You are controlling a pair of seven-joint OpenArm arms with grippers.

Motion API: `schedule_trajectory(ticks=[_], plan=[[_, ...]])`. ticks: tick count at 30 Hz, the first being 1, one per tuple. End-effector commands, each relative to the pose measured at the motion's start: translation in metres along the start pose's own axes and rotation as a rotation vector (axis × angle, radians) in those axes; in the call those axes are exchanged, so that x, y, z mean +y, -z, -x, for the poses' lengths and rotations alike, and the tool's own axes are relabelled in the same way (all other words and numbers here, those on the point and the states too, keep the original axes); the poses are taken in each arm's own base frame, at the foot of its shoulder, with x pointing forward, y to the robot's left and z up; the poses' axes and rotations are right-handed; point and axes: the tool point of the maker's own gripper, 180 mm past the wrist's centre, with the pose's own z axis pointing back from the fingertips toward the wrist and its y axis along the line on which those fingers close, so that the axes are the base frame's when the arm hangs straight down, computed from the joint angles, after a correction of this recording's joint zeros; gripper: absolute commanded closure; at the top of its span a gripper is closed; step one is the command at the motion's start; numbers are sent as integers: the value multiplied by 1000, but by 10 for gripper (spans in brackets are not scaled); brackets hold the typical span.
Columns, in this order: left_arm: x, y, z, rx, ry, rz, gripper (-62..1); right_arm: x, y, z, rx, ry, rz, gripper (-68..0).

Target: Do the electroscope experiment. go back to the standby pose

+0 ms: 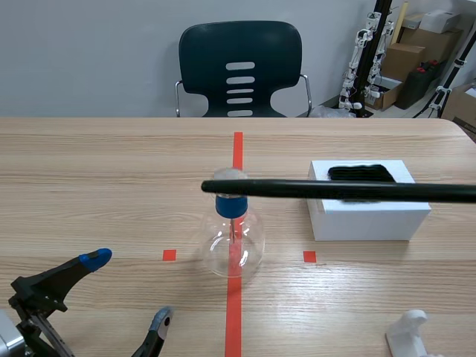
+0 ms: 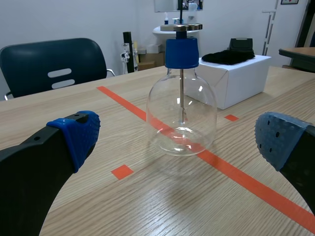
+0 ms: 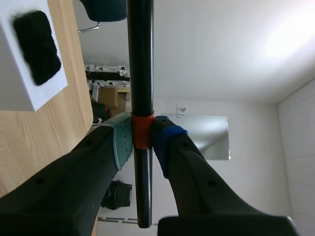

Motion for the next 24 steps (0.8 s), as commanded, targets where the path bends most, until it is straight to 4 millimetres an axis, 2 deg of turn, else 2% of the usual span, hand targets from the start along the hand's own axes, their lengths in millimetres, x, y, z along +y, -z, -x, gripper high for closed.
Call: schedule_trajectory(ticks=[1,11,24], plan=[[1,2,-7,-33,0,-3,-623,-8,-2,0,-3,-6,23,-11],[1,2,-7,-33,0,-3,-623,6,-16,7,-19,-19,-38,-11],[1,2,-7,-33,0,-3,-623,7,-18,8,-21,-14,-38,-11]])
